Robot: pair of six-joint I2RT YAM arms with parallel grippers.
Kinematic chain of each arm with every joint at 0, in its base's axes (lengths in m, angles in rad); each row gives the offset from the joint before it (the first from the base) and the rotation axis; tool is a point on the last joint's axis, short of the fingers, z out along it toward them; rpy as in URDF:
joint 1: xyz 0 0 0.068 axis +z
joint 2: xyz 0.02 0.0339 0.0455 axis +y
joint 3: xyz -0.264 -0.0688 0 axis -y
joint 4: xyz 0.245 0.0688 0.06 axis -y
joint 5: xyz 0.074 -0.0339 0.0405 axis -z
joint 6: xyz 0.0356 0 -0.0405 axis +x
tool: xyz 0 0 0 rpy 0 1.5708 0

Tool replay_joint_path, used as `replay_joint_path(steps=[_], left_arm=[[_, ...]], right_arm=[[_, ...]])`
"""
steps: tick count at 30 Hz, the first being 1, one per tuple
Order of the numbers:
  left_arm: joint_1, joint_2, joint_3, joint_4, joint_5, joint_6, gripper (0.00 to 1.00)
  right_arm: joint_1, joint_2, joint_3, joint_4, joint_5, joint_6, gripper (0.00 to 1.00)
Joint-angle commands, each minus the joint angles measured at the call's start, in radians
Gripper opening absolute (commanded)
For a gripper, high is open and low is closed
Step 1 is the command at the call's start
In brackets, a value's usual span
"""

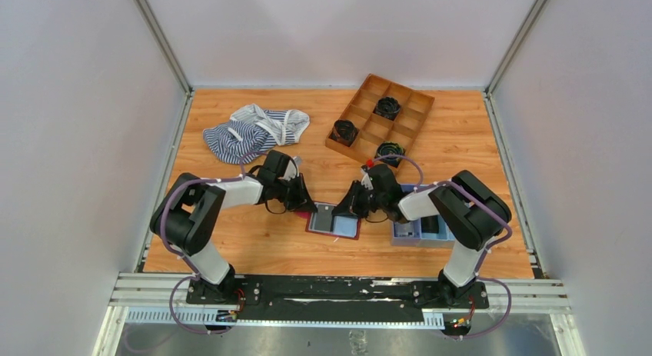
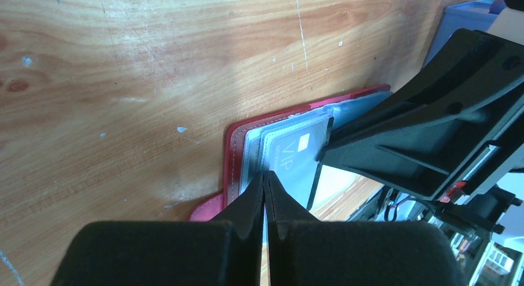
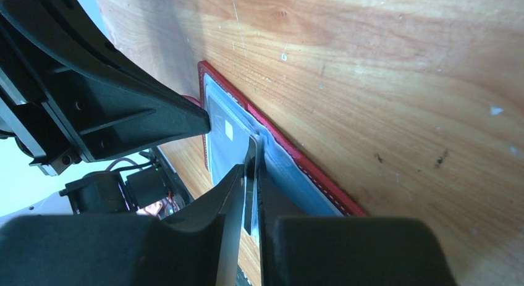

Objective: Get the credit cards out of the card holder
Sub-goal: Remove the credit card from the card holder.

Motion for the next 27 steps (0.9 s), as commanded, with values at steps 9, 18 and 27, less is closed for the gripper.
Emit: replay_joint_path(steps=[9, 18, 27], left_arm=[[-0.004, 0.036, -0.013, -0.018, -0.021, 0.012, 0.0], [-0.002, 0.02, -0.008, -0.055, -0.061, 0.022, 0.0], [0.007, 0.025, -0.01, -0.058, -0.066, 0.022, 0.0]], right_arm=[[0.024, 0.033, -0.009, 0.065, -0.022, 0.037, 0.0], [0.022, -0.038, -0.098, 0.033, 0.067, 0.044, 0.0], [0.023, -0.085, -0.167, 0.053, 0.081, 0.066, 0.0]])
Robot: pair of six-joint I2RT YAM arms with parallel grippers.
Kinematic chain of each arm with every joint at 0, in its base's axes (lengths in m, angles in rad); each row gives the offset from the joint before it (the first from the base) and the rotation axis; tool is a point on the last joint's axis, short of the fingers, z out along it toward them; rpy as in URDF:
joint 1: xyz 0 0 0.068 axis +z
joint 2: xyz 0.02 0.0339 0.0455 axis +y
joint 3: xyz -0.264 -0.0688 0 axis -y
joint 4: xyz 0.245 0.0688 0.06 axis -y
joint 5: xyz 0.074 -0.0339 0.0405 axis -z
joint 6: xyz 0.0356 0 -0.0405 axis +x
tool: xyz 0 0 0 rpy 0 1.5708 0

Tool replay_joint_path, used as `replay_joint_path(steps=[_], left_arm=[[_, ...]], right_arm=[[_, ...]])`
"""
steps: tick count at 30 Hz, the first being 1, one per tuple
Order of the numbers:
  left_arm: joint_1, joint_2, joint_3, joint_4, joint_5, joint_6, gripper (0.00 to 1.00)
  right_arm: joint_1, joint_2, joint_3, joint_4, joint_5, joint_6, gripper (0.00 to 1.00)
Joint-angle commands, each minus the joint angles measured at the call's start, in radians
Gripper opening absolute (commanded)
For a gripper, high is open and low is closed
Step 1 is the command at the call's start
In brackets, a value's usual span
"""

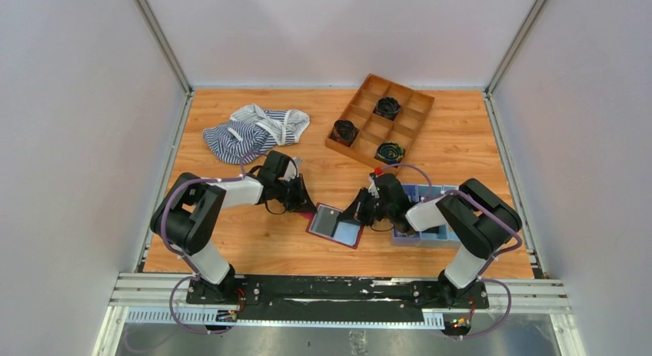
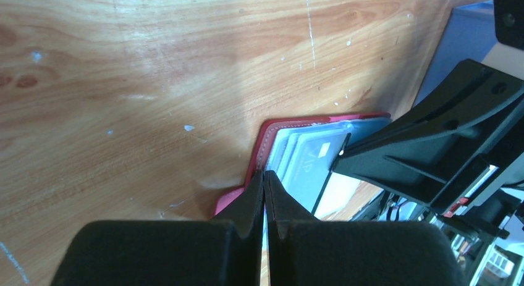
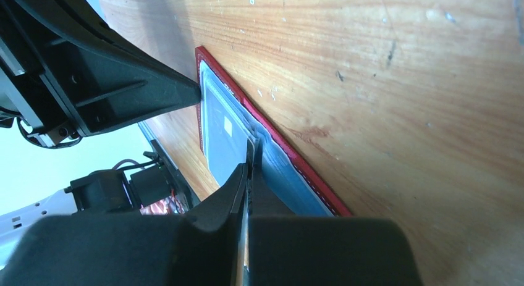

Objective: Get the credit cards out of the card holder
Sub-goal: Remove the credit card from the card holder.

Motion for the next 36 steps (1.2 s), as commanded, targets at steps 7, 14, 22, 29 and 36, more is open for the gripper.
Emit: replay_joint_path(steps=[7, 14, 22, 29, 36], left_arm=[[0.004, 0.017, -0.014, -0.059, -0.062, 0.023, 0.0], [0.01, -0.011, -0.021, -0.074, -0.067, 0.031, 0.0], [0.094, -0.118, -0.066, -0.127, -0.089, 0.061, 0.0], [0.127, -0.126, -0.075, -0.156, -0.094, 0.091, 0.0], [0.127, -0.128, -0.065, -0.134, -0.061, 0.088, 0.0]], right_arm=[[0.01, -0.091, -0.06, -0.074, 0.032, -0.028, 0.0], [0.008, -0.075, 0.028, -0.186, 0.02, -0.152, 0.0], [0.007, 0.023, 0.193, -0.268, -0.033, -0.251, 0.0], [-0.019, 0.047, 0.11, -0.128, -0.074, -0.157, 0.0], [-0.036, 0.041, 0.06, -0.094, -0.078, -0.151, 0.0]])
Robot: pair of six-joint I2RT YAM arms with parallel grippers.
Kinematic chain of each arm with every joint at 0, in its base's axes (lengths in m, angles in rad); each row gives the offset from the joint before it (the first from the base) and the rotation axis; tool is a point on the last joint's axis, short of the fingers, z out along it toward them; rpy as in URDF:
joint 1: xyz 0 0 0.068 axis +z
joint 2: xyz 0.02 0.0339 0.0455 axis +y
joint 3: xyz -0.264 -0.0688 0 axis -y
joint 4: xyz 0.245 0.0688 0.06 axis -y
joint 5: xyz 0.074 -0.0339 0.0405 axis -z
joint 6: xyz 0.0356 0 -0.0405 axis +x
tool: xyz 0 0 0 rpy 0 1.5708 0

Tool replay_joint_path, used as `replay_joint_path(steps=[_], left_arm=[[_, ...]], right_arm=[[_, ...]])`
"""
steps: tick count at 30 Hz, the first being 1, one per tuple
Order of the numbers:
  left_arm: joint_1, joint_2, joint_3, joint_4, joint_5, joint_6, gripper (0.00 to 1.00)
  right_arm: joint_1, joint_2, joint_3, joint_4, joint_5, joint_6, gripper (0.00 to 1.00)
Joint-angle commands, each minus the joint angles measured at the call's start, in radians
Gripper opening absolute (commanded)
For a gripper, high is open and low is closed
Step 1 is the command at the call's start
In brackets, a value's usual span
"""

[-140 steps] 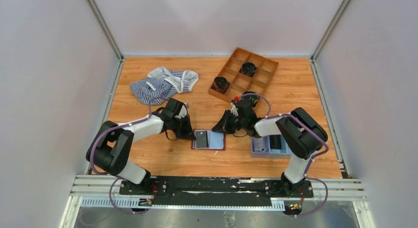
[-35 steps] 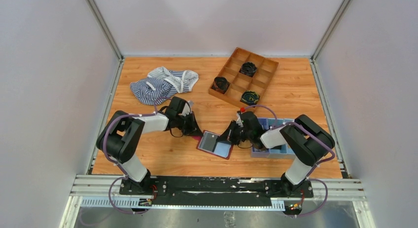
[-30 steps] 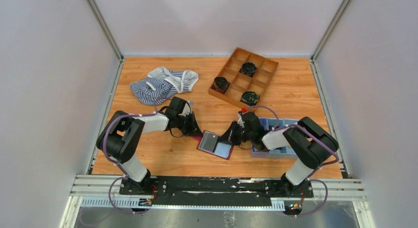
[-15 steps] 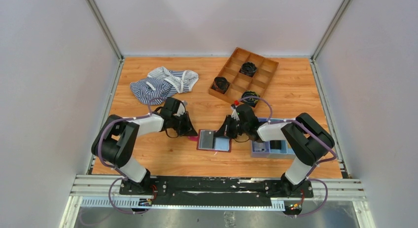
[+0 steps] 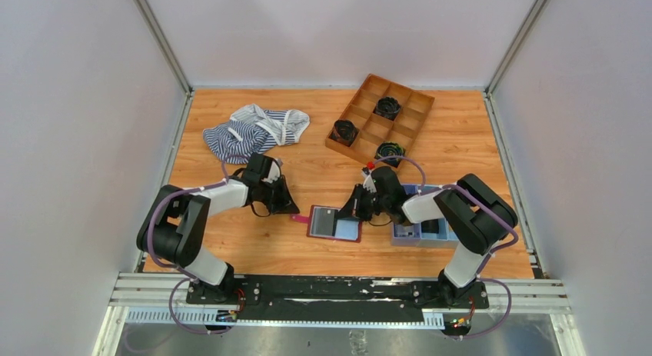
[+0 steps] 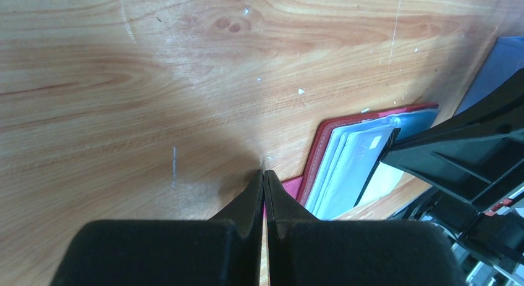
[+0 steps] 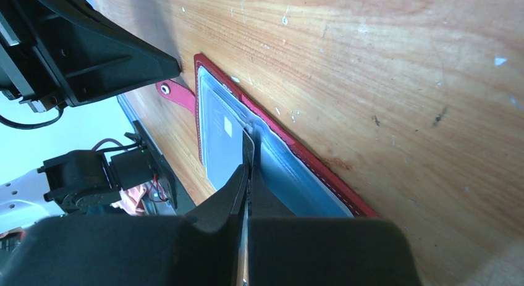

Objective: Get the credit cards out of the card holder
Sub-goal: Remove the credit card from the card holder.

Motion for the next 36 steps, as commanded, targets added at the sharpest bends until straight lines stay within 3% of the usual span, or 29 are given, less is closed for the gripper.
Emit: replay_joint_path(steps=[1, 9, 13, 21, 36], left_arm=[[0.004, -0.019, 0.003, 0.003, 0.025, 0.02, 0.0], [-0.147, -0.061, 0.075, 0.04, 0.059, -0.006, 0.0], [-0.166, -0.036, 0.072, 0.119, 0.073, -0.046, 0.0], [-0.178, 0.076, 0.078, 0.126, 0.053, -0.036, 0.0], [-0.177, 0.122, 0.122, -0.087, -0.115, 0.013, 0.0]], right_arm=[[-0.013, 0.021, -0.018, 0.007, -0.01, -0.009, 0.0], [-0.019, 0.047, -0.012, 0.029, -0.021, -0.002, 0.0], [-0.022, 0.044, -0.016, 0.029, -0.022, -0.004, 0.0], [-0.023, 0.04, -0.022, 0.032, -0.025, -0.004, 0.0], [-0.056, -0.008, -0.08, 0.031, -0.036, -0.006, 0.0]])
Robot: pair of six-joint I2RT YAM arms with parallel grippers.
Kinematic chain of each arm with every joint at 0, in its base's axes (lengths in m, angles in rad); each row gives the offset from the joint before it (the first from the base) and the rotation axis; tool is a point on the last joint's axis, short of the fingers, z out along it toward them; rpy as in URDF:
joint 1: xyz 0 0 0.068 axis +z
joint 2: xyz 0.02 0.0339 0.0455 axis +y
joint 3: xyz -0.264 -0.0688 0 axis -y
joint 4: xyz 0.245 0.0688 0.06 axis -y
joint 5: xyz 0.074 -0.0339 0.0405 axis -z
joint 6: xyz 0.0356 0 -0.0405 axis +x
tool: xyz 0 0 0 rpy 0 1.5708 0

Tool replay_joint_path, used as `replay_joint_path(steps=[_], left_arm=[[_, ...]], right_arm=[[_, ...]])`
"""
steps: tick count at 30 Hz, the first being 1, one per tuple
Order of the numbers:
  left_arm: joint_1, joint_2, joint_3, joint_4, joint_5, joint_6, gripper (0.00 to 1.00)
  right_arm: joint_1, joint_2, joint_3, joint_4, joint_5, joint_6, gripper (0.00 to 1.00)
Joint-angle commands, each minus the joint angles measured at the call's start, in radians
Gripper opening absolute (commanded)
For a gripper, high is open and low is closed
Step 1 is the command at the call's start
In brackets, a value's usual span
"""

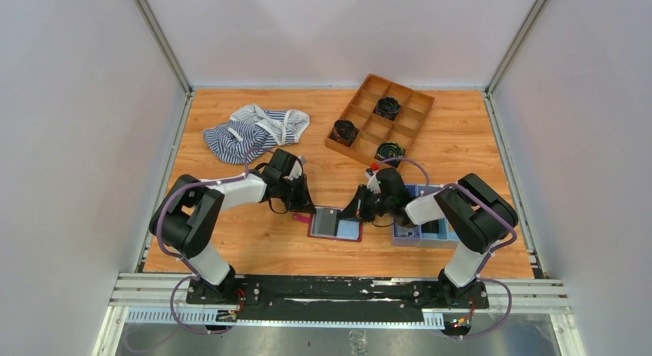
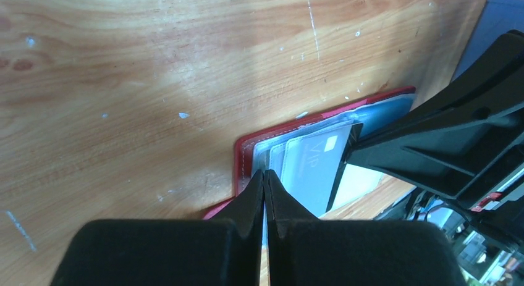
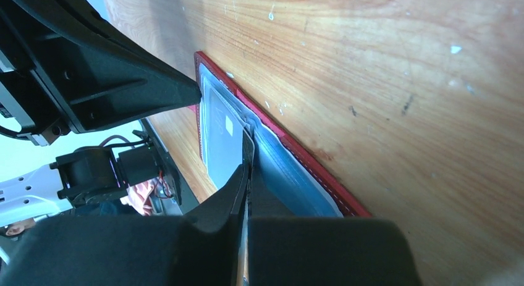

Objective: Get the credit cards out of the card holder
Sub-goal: Remove the credit card from the card holder.

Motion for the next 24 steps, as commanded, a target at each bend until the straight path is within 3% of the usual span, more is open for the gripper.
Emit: replay_joint_path(steps=[1, 12, 17, 24], left_arm=[[-0.004, 0.022, -0.005, -0.082, -0.092, 0.026, 0.0], [-0.002, 0.044, 0.002, -0.074, -0.088, 0.023, 0.0], [-0.002, 0.028, 0.003, -0.089, -0.103, 0.042, 0.0], [-0.003, 0.042, 0.032, -0.089, -0.083, 0.051, 0.0]], right_arm=[[-0.028, -0.028, -0.052, -0.038, 0.007, -0.017, 0.0], [-0.05, -0.066, -0.085, -0.031, 0.002, -0.017, 0.0], [-0.107, -0.111, -0.121, -0.085, -0.034, -0.083, 0.0], [-0.111, -0.148, -0.045, -0.215, -0.063, -0.178, 0.0]])
